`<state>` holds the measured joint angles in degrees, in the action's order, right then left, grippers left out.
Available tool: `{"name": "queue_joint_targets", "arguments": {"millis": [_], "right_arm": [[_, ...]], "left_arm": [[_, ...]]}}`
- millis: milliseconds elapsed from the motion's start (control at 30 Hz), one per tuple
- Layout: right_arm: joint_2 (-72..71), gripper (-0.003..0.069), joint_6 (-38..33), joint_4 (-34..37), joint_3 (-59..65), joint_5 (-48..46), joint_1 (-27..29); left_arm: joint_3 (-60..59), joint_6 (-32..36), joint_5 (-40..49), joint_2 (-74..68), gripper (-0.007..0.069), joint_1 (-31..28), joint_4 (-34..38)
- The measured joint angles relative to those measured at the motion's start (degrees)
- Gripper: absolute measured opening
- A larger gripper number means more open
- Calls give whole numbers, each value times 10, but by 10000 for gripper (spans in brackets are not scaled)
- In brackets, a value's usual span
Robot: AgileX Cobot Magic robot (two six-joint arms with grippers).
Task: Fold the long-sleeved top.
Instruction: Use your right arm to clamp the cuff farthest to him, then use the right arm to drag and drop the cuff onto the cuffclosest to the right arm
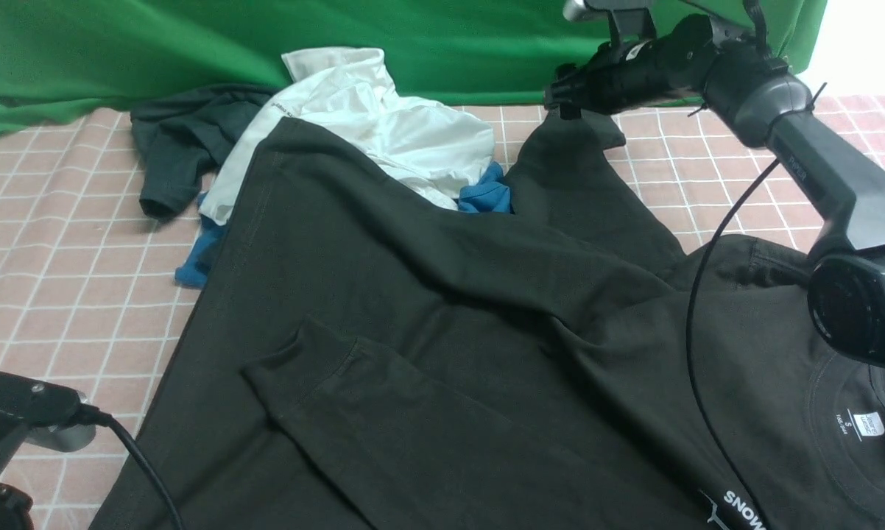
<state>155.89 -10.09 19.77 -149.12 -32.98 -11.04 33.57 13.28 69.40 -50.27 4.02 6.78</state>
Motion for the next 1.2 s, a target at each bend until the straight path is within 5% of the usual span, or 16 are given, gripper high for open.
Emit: {"name": "queue_joint_targets", "arguments": {"millis": [267, 633, 933, 1200], "right_arm": [[31, 496, 11, 0, -1, 7, 0], [31, 64, -17, 78, -4, -35, 1], [-62, 51, -40, -12, -3, -83, 23], [-148, 51, -39, -43, -4, -27, 68]], "left_arm": [[0, 0, 0, 0, 10, 0, 0], [0, 0, 0, 0, 10, 0, 0], [0, 2, 0, 0, 10, 0, 0], [0, 2, 0, 6, 10, 0, 0]]}}
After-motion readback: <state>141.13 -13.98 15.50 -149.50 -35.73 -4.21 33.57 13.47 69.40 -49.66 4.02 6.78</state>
